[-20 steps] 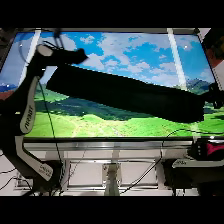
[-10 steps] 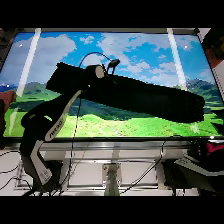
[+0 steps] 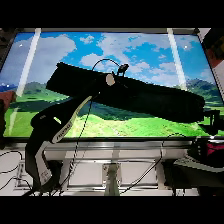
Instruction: Fold the clothes and pants, and hang the long-sleeved shirts on hangers.
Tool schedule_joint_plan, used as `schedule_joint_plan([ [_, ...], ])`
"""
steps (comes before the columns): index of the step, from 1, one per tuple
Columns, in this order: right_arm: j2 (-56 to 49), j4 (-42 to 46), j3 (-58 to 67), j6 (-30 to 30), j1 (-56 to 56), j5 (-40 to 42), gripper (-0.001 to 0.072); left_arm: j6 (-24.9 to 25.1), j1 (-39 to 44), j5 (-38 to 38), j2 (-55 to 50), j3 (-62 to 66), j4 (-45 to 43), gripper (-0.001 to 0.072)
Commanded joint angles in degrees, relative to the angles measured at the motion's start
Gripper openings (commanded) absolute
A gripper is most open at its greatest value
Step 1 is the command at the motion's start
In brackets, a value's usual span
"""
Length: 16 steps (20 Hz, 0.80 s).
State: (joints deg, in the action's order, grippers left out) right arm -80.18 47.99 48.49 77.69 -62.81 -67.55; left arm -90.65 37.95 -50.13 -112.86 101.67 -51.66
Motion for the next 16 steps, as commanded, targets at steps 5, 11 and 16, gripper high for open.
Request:
schedule_joint_plan([
  [5,-2.71,-0.33,0.11,1.2,7.48,11.28,0.0309,-2.62,0.22,0.2,-2.91,0.04,2.84,0.0012],
  [11,-0.9,-5.53,4.72,0.59,7.74,8.26,0.0033,-6.73,0.22,-5.35,-4.55,0.04,-5.2,0.0011],
  [16,2.19,-10.88,13.49,0.46,11.89,-2.62,0.0032,-6.25,0.26,-6.49,-4.92,0.04,-5.33,0.0011],
])
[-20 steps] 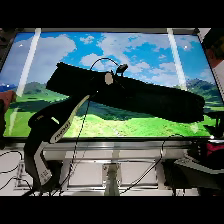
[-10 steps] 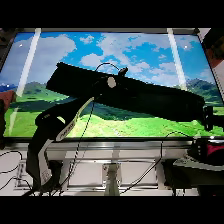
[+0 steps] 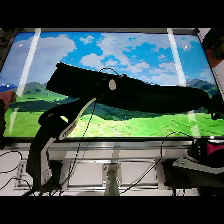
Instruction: Fold the clothes and pants, and hang the long-sleeved shirts on hangers.
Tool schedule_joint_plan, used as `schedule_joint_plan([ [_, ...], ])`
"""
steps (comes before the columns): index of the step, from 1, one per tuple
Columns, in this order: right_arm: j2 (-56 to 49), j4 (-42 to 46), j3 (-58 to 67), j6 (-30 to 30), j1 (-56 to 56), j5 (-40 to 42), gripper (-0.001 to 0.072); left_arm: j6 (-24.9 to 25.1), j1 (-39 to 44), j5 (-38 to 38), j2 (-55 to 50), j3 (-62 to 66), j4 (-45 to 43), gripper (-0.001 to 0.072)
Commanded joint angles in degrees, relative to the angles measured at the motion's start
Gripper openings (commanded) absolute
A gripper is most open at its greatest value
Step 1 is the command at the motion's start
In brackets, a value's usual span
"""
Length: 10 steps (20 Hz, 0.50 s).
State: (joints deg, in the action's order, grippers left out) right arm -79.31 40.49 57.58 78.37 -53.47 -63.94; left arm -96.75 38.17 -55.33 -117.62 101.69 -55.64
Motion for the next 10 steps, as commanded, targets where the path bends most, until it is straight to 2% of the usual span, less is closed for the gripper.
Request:
schedule_joint_plan([
  [1,1.42,-3.89,6.14,-0.13,5.35,-7.54,0.0032,0.87,0.02,-1.27,0.42,0.02,-1.36,0.001],
  [3,1.44,-5.09,8.74,0.28,12.7,-6.8,0.0032,2.54,-0.59,-0.42,3.5,0.02,-1.4,0.001],
  [5,1.36,-5.35,10.36,1.44,22.16,-2.58,0.0031,3.39,-2.49,-0.17,8.46,0.02,-2.38,0.001],
  [10,-1.09,-5.79,13.25,2.38,50.99,13.53,0.0029,3.54,-10.01,-7.78,20.94,0.02,-17.94,0.001],
])
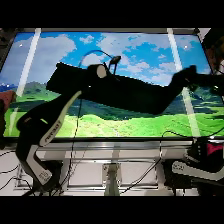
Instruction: Fold the clothes and pants, and hang the long-sleeved shirts on hangers.
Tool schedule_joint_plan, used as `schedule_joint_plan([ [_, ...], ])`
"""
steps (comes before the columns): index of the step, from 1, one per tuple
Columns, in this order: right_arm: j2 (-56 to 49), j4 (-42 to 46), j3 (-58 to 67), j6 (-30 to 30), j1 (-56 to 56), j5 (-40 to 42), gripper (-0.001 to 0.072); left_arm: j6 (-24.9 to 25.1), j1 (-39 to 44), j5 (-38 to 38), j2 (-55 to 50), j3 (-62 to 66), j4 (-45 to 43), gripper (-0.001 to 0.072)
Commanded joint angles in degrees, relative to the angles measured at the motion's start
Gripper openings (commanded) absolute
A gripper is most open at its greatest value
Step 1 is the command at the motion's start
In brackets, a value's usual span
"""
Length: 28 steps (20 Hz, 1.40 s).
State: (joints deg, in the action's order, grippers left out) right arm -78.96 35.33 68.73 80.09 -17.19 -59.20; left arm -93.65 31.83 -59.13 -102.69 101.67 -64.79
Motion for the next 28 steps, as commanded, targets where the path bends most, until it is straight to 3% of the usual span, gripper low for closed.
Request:
schedule_joint_plan([
  [1,-3.58,-0.61,3.58,0.68,20.74,11.54,0.0029,0.42,-5.49,-5.11,8.0,0.04,-12.2,0.0011],
  [5,-17.99,-0.57,13.73,4.02,37.86,13.88,0.0033,0.42,-12.9,-7.54,12.46,0.04,-18.36,0.0012],
  [6,-21.62,-0.52,16.15,4.07,40.28,14.32,0.007,0.44,-14.67,-7.91,12.9,0.04,-18.34,0.0012],
  [7,-24.11,-0.57,17.97,4.7,41.64,14.01,0.0277,0.42,-16.15,-8.15,13.05,0.04,-18.34,0.0012],
  [8,-25.53,-0.55,19.3,4.94,42.23,13.38,0.0556,0.44,-17.16,-8.5,13.05,0.04,-18.34,0.0012],
  [9,-25.86,-0.5,20.06,4.94,42.21,12.76,0.0681,0.46,-17.92,-9.11,13.03,0.04,-18.34,0.0012],
  [12,-25.22,4.28,25.29,4.9,38.82,4.09,0.0669,1.53,-18.47,-9.4,13.03,0.04,-18.32,0.0012],
  [13,-25.07,7.48,28.39,4.92,37.0,-0.31,0.0548,1.55,-18.21,-9.42,13.03,0.04,-18.29,0.0012],
  [14,-25.05,10.78,31.61,4.92,35.19,-5.07,0.026,1.57,-17.92,-9.46,13.03,0.04,-18.32,0.0012],
  [15,-24.98,14.97,35.04,4.94,33.14,-9.68,0.0054,1.57,-17.64,-9.49,13.03,0.04,-18.32,0.0012],
  [16,-24.98,19.74,38.21,4.9,30.95,-14.4,0.0034,1.57,-17.49,-9.49,13.03,0.04,-18.29,0.0012],
  [18,-24.13,28.83,40.24,4.24,26.77,-21.81,0.0031,1.57,-17.18,-9.55,13.05,0.04,-18.32,0.0012],
  [20,-21.0,32.57,34.99,2.64,22.29,-23.41,0.0031,3.21,-16.98,-10.27,13.05,0.04,-18.29,0.0012],
  [23,-10.32,25.33,12.76,-2.32,13.18,-14.82,0.003,6.12,-16.81,-13.14,13.03,0.02,-18.29,0.0012],
  [26,-0.02,8.98,-13.44,-12.85,4.0,-6.4,0.0032,7.17,-16.81,-15.02,13.03,0.02,-18.32,0.0012],
  [27,1.31,4.79,-19.45,-13.14,2.4,-3.91,0.0063,7.56,-16.81,-15.82,13.03,0.02,-18.32,0.0012],
  [28,1.22,2.71,-23.61,-13.05,1.84,-1.33,0.0386,7.56,-16.81,-16.52,13.03,0.04,-18.27,0.0012],
])
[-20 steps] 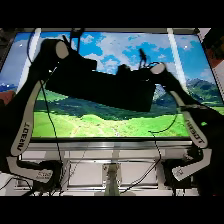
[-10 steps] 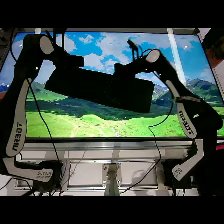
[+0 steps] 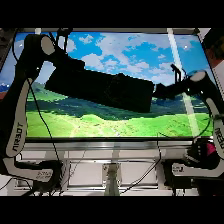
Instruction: Fold the clothes and pants, and hang the long-sleeved shirts on hangers.
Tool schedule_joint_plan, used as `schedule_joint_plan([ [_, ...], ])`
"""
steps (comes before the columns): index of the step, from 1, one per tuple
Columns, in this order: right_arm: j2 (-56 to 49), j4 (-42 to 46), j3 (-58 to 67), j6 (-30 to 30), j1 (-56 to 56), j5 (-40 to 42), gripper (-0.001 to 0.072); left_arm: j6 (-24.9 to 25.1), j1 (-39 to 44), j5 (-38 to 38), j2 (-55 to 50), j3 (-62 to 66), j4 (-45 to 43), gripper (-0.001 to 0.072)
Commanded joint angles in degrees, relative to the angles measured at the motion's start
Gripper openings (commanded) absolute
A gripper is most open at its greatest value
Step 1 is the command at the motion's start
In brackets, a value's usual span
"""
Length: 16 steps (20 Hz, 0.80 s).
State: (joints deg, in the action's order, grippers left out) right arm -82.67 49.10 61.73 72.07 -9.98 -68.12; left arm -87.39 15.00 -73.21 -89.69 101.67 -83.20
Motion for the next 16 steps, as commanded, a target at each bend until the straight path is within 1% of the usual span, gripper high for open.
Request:
schedule_joint_plan([
  [1,3.82,-10.97,-18.25,-5.05,-5.29,7.85,0.061,1.29,0.02,-3.13,0.02,0.04,0.13,0.0012],
  [4,-1.7,-11.43,-17.18,-5.31,-3.85,7.06,0.0614,1.31,0.02,-3.98,0.02,0.04,0.26,0.0012],
  [8,-7.87,-11.93,-10.95,-5.38,-0.26,8.22,0.0604,1.31,0.02,-3.96,-0.46,0.02,0.28,0.0012],
  [9,-8.72,-11.85,-9.51,-5.38,1.01,8.94,0.0489,1.29,0.02,-3.96,-1.05,0.0,0.31,0.0012],
  [11,-8.74,-11.85,-8.04,-4.22,2.16,10.36,0.0039,1.29,0.02,-4.02,-3.21,-0.02,1.44,0.0012],
  [13,-8.04,-11.47,-7.63,-2.62,1.4,9.92,0.0032,1.29,0.09,-4.0,-6.51,-0.02,4.94,0.0012],
  [16,-4.2,-8.02,-7.63,-2.25,-3.15,4.72,0.0032,1.27,1.53,-3.98,-12.46,-0.02,9.94,0.0011],
])
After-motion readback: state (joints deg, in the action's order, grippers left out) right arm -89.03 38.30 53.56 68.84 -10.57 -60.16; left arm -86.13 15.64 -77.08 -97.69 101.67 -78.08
